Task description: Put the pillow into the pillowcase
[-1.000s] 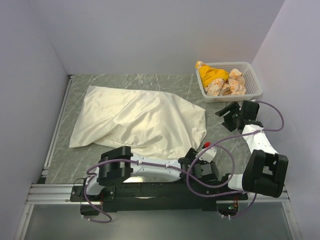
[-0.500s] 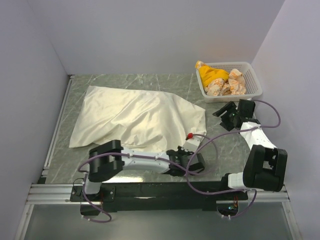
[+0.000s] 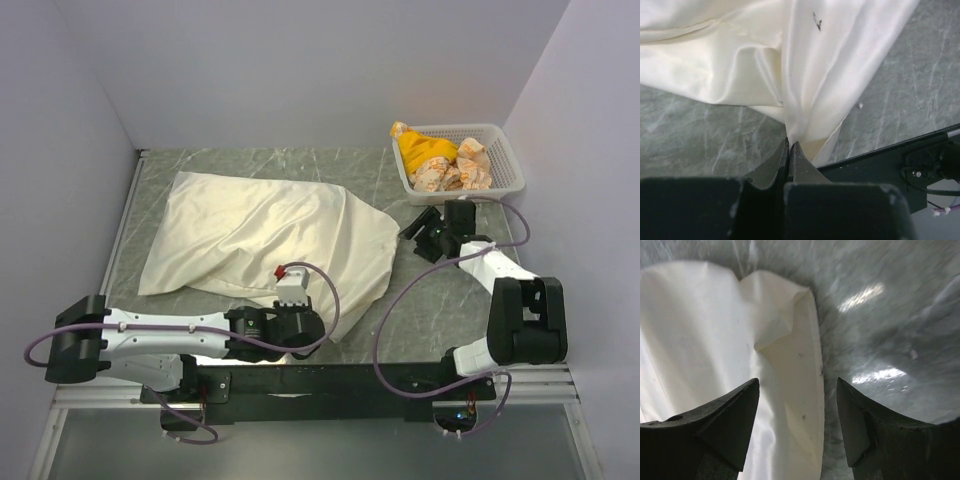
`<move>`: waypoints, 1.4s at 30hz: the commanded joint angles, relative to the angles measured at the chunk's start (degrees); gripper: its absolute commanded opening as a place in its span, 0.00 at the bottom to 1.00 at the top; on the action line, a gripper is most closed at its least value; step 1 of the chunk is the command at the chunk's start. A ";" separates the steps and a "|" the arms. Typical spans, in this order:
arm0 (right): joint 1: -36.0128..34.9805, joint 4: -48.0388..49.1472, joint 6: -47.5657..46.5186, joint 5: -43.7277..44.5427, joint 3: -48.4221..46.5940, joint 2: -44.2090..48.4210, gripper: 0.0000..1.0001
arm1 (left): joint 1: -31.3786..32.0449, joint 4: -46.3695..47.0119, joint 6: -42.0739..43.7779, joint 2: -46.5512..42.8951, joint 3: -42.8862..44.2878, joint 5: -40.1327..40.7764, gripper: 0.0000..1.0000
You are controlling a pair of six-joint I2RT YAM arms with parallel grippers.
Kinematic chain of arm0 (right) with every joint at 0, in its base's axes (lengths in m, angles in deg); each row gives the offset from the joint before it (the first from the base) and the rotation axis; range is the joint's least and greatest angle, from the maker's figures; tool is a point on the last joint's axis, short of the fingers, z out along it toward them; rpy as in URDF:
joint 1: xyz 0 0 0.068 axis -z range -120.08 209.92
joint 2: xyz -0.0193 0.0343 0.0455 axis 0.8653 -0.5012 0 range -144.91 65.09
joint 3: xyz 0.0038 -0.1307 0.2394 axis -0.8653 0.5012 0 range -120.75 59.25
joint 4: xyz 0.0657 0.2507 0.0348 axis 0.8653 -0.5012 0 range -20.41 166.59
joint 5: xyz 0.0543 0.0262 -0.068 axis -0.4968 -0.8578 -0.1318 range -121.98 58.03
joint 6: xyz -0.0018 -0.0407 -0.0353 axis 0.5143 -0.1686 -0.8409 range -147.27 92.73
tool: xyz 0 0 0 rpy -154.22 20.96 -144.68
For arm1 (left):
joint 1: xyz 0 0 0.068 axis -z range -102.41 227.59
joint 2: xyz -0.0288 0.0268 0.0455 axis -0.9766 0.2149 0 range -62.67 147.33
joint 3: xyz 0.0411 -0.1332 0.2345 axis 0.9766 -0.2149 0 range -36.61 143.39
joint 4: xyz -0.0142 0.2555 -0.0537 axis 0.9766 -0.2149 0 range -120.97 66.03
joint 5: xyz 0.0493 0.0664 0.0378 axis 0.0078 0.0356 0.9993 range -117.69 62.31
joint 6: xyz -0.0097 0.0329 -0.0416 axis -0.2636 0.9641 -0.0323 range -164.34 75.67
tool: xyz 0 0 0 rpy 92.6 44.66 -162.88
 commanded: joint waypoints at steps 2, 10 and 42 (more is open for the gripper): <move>-3.98 6.87 4.16 -2.04 3.05 -0.60 0.69 | 0.22 -5.52 -10.26 -5.37 -1.28 4.20 0.01; -4.16 10.30 8.20 0.85 1.82 -3.42 0.68 | -0.04 -12.38 -16.15 -14.70 -4.80 6.66 0.01; -3.02 21.64 24.82 -2.84 1.12 -16.77 0.10 | 0.04 -18.45 -20.73 -21.39 -6.74 7.80 0.01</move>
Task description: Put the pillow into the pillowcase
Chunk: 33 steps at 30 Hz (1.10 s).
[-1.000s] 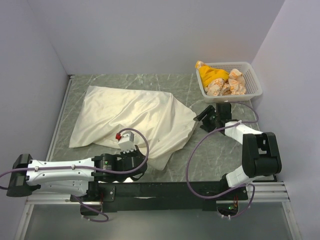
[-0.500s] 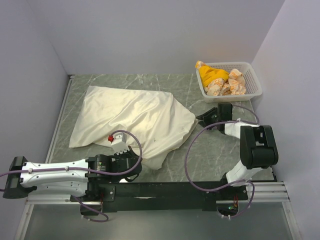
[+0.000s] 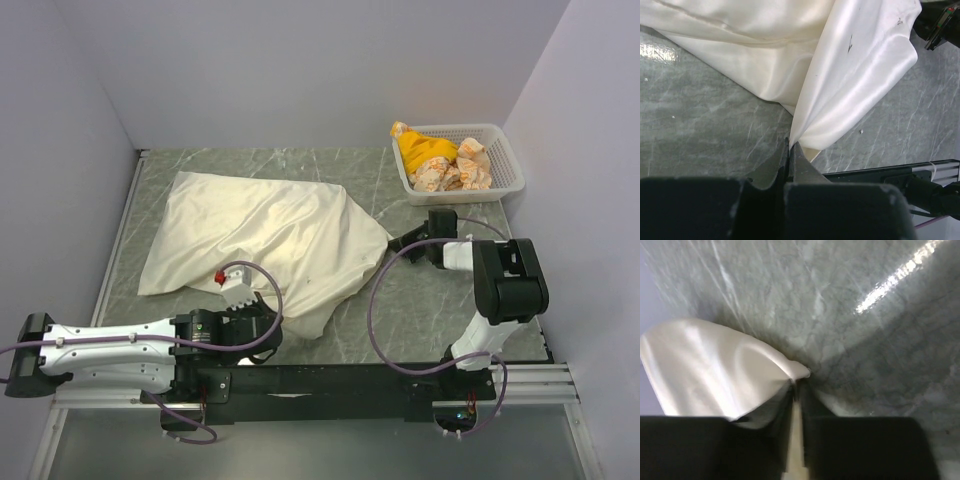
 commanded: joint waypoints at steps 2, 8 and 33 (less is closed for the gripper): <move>0.26 -2.26 -0.89 1.95 -4.39 -0.71 0.00 | 0.02 -3.59 -0.95 -2.39 0.54 1.25 0.01; 6.49 -12.20 -8.45 6.88 -5.90 10.94 0.00 | 0.11 -19.88 -7.96 -6.43 4.76 6.16 0.01; 2.64 -31.96 -20.77 2.23 -26.60 21.28 0.00 | -19.49 -4.06 47.28 -2.49 52.35 14.60 0.01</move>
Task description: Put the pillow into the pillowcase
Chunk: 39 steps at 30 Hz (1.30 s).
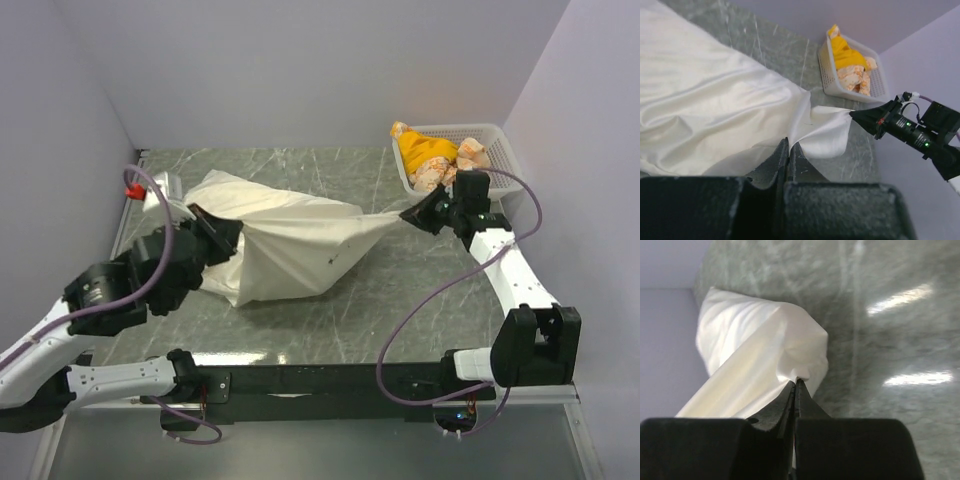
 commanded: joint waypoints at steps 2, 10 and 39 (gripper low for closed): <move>-2.42 0.63 0.66 6.26 -20.42 -5.11 0.00 | -1.33 6.17 21.26 0.20 19.99 13.81 0.01; 1.58 -3.15 2.42 3.99 -43.38 -12.15 0.00 | -1.24 7.73 30.89 10.99 35.48 -10.69 0.01; 5.66 3.52 11.56 9.16 -85.03 0.49 0.00 | -1.50 60.23 74.82 11.89 39.27 8.00 0.01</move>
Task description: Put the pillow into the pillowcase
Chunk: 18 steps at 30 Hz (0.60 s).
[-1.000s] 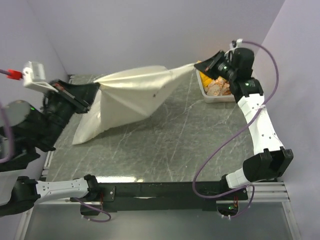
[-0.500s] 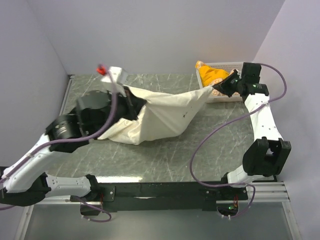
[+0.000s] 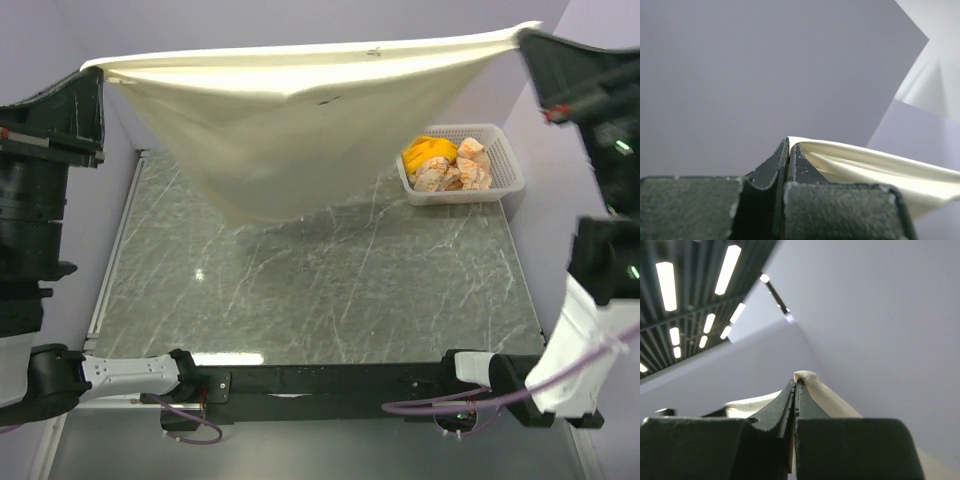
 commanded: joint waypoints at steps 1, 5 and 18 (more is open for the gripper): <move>2.95 6.06 1.79 14.72 -9.74 -0.69 0.00 | -0.28 24.90 20.03 1.33 -0.97 12.33 0.01; 2.95 7.13 3.29 13.93 -7.46 -1.12 0.00 | -0.28 24.79 20.58 2.39 -0.37 12.34 0.01; -0.65 15.21 2.42 12.52 5.04 -9.44 0.00 | -18.63 15.94 11.50 14.94 3.75 -5.55 0.01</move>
